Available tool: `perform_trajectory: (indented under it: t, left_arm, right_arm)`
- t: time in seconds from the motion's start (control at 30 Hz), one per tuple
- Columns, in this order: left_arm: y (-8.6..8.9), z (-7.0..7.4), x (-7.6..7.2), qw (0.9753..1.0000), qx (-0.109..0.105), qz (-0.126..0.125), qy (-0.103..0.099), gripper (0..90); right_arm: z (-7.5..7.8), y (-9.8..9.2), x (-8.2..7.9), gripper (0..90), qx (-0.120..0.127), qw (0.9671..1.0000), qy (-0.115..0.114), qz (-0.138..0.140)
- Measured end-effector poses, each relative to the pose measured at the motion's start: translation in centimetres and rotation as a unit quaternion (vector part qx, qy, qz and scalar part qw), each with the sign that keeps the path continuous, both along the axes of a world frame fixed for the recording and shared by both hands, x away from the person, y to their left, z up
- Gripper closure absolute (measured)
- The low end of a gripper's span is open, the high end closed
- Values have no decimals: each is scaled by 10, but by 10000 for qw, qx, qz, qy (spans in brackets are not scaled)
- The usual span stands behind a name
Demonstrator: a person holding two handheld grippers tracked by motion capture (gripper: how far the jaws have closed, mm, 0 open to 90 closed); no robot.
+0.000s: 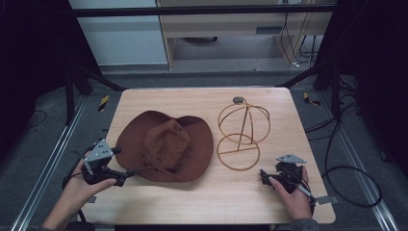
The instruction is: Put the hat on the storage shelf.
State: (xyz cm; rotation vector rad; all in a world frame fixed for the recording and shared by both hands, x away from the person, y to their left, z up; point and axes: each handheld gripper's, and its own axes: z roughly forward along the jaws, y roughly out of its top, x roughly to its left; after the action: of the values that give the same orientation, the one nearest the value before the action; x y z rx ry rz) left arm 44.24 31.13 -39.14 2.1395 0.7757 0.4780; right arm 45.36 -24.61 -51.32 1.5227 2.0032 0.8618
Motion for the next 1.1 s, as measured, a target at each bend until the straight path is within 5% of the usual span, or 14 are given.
perform_trajectory:
  t: [0.17, 0.47, 0.7, 1.1]
  left_arm:
    - [-6, 12, 13, 9999, -82, -53, 64, 36]
    - [-33, 29, 41, 9985, 416, -268, 237, 38]
    - [-58, 34, 58, 9971, 578, -400, 295, 45]
    - [-90, 41, 80, 9915, 994, -697, 461, 37]
  right_arm:
    - [0, 0, 0, 4, -14, 10000, -4, 5]
    - [0, 0, 0, 4, -10, 10000, -2, 3]
    - [0, 0, 1, 4, -9, 10000, -1, 4]
    - [0, 0, 1, 4, -6, 10000, -3, 2]
